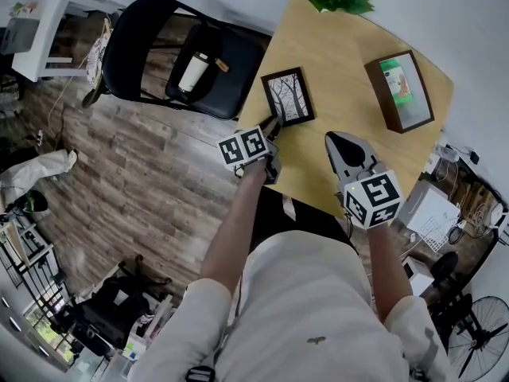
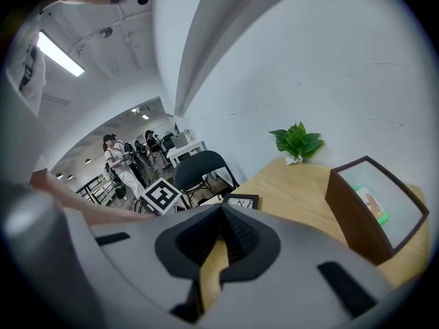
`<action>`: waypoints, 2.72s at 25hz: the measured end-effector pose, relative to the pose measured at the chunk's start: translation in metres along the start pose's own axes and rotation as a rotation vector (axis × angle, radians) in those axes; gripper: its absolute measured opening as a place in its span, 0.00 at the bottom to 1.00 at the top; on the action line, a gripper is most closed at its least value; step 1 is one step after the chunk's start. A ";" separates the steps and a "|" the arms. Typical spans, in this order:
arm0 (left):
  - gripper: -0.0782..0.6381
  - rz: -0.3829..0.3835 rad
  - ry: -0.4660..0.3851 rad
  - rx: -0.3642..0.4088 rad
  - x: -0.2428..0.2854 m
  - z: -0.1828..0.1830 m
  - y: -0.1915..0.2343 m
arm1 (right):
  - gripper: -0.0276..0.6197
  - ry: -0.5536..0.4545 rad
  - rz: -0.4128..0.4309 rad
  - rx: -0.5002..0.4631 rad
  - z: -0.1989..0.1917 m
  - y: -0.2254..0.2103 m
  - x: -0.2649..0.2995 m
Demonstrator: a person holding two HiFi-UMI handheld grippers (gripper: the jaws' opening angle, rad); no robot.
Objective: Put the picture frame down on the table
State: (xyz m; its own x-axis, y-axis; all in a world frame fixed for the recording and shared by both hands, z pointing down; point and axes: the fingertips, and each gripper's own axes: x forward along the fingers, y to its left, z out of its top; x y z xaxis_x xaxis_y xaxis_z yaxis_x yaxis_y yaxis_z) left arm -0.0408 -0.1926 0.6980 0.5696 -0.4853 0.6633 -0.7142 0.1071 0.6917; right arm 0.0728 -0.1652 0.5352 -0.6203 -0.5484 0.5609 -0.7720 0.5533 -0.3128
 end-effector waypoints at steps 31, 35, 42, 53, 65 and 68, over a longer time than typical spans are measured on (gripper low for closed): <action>0.22 0.031 -0.003 0.282 -0.040 -0.020 -0.056 | 0.04 -0.088 0.001 0.015 0.010 0.009 -0.034; 0.22 0.012 0.009 0.389 -0.058 -0.021 -0.069 | 0.04 -0.110 -0.024 0.034 0.015 0.016 -0.039; 0.20 -0.068 0.014 0.538 -0.100 -0.021 -0.092 | 0.04 -0.149 -0.104 0.062 0.020 0.043 -0.047; 0.16 -0.216 -0.025 0.740 -0.176 -0.015 -0.116 | 0.04 -0.232 -0.252 0.079 0.028 0.096 -0.065; 0.13 -0.284 -0.141 0.938 -0.267 0.000 -0.114 | 0.04 -0.302 -0.328 0.069 0.036 0.168 -0.073; 0.13 -0.308 -0.158 0.970 -0.287 -0.002 -0.114 | 0.04 -0.322 -0.342 0.079 0.035 0.184 -0.076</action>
State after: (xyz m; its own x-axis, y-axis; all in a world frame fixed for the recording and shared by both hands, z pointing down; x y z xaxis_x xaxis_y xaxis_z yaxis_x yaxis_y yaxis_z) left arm -0.1223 -0.0640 0.4287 0.7738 -0.4889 0.4028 -0.6070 -0.7541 0.2507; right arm -0.0268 -0.0436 0.4081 -0.3301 -0.8642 0.3798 -0.9400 0.2642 -0.2158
